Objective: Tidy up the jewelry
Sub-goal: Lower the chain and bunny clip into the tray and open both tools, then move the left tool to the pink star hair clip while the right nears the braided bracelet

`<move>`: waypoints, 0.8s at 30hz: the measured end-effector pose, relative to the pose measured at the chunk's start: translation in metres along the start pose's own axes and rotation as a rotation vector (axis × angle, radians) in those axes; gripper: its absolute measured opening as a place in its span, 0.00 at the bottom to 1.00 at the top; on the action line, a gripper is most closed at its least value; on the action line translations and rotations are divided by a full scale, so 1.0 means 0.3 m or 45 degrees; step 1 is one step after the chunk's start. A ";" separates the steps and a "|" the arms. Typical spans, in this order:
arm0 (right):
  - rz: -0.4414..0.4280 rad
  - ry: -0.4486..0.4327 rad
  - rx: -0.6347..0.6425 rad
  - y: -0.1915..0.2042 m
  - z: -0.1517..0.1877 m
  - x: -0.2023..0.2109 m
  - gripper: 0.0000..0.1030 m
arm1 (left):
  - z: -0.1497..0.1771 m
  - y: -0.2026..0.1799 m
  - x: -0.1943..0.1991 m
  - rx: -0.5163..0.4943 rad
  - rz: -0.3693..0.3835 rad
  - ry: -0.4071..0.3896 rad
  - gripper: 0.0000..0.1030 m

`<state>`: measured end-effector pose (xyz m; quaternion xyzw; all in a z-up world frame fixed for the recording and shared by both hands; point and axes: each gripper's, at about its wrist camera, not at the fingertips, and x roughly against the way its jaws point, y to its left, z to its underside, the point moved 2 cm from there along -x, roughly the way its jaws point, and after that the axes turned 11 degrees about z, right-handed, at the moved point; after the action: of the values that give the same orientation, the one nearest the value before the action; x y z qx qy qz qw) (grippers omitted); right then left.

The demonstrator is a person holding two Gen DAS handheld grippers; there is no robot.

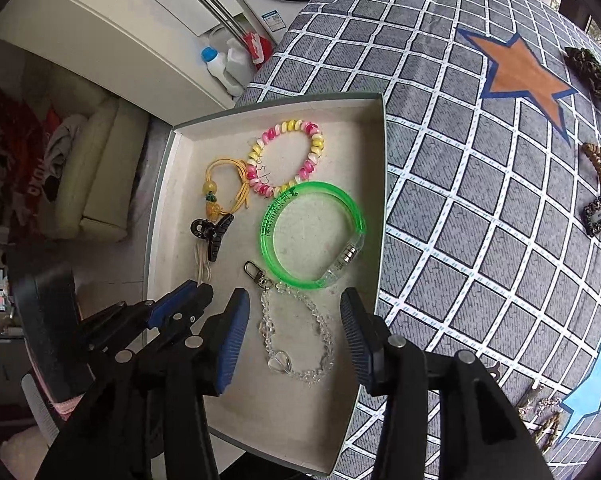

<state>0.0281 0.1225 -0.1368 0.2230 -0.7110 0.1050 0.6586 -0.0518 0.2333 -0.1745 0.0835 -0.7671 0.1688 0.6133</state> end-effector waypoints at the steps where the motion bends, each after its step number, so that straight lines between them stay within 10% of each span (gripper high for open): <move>1: 0.004 -0.005 -0.008 -0.010 0.007 0.011 0.52 | 0.000 -0.003 0.003 -0.005 -0.004 0.000 0.15; 13: 0.087 0.003 -0.259 -0.286 0.199 0.099 0.63 | 0.015 -0.060 0.024 -0.079 -0.021 0.041 0.17; 14: 0.098 0.003 -0.282 -0.308 0.216 0.101 0.66 | 0.015 -0.063 0.027 -0.081 -0.022 0.045 0.48; 15: 0.108 0.004 -0.307 -0.332 0.234 0.104 0.69 | 0.016 -0.066 0.033 -0.075 -0.030 0.042 1.00; 24: 0.176 0.032 -0.533 -0.554 0.436 0.139 0.79 | 0.038 -0.148 0.085 -0.149 -0.064 -0.005 1.00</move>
<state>-0.0140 -0.0889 -0.1343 0.0308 -0.7225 0.0028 0.6906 -0.0534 0.1899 -0.1449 0.0671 -0.7746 0.1080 0.6195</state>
